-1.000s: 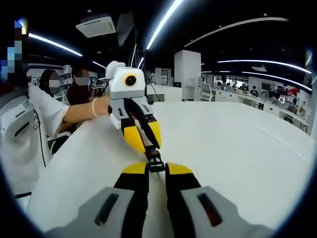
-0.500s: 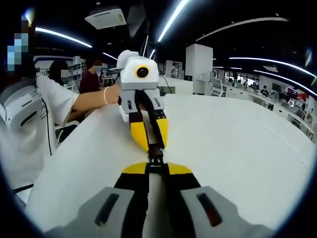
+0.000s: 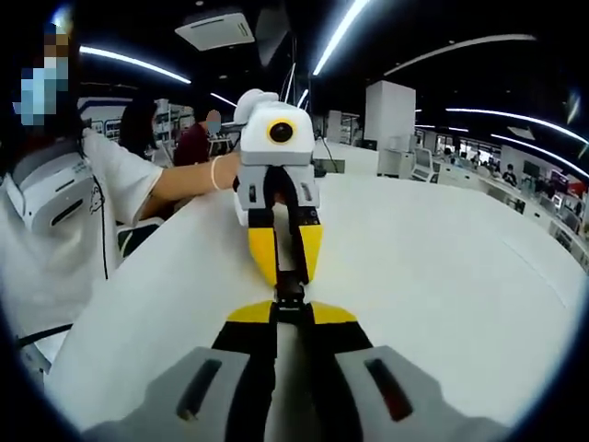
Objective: Snap the two parts of the plastic buckle together until the buckle closes and remains connected.
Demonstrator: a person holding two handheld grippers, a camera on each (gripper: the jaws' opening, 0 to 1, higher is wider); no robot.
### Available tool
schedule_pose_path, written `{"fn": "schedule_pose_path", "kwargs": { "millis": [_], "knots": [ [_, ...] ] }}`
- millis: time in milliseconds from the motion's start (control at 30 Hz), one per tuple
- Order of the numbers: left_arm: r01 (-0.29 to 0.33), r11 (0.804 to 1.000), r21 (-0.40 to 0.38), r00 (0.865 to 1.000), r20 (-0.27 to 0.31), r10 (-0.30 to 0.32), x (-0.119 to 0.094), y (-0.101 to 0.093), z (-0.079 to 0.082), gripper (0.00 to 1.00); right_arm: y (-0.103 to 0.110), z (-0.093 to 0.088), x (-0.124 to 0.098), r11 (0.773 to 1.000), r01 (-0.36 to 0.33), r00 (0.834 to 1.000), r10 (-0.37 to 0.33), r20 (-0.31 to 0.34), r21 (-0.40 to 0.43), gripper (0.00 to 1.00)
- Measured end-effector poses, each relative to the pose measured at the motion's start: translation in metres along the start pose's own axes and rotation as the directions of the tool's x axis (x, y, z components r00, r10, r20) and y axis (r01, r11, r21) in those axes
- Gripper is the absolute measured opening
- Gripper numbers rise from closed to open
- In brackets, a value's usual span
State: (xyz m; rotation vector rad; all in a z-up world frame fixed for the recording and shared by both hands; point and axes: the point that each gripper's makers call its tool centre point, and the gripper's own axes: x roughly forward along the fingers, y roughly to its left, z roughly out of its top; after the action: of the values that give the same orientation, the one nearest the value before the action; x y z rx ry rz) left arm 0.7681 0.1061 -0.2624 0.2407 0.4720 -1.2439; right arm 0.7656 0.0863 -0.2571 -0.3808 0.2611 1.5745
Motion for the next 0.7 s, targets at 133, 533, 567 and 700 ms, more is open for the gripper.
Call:
{"fn": "schedule_pose_path", "kwargs": {
  "millis": [133, 533, 567, 700],
  "knots": [
    [0.003, 1.000, -0.002, 1.000, 0.000, -0.003, 0.0009, -0.0006, 0.0000, 0.12, -0.0008, 0.0002, 0.0006, 1.000, -0.004, 1.000, 0.004, 0.005, 0.000, 0.12],
    [0.032, 0.999, 0.025, 0.999, -0.035, -0.031, 0.0026, -0.0067, 0.0014, 0.11, 0.0012, 0.0016, 0.0049, 0.998, -0.054, 0.998, 0.053, -0.028, -0.011, 0.11],
    [0.034, 0.999, 0.029, 0.999, -0.043, -0.032, 0.0030, -0.0070, 0.0016, 0.11, 0.0007, 0.0015, 0.0049, 0.998, -0.056, 0.998, 0.055, -0.030, -0.014, 0.11],
    [0.052, 0.998, 0.020, 0.998, -0.030, -0.052, 0.0033, -0.0073, 0.0012, 0.11, 0.0011, 0.0007, 0.0052, 0.998, -0.060, 0.998, 0.060, 0.002, -0.002, 0.11]
  ]
}}
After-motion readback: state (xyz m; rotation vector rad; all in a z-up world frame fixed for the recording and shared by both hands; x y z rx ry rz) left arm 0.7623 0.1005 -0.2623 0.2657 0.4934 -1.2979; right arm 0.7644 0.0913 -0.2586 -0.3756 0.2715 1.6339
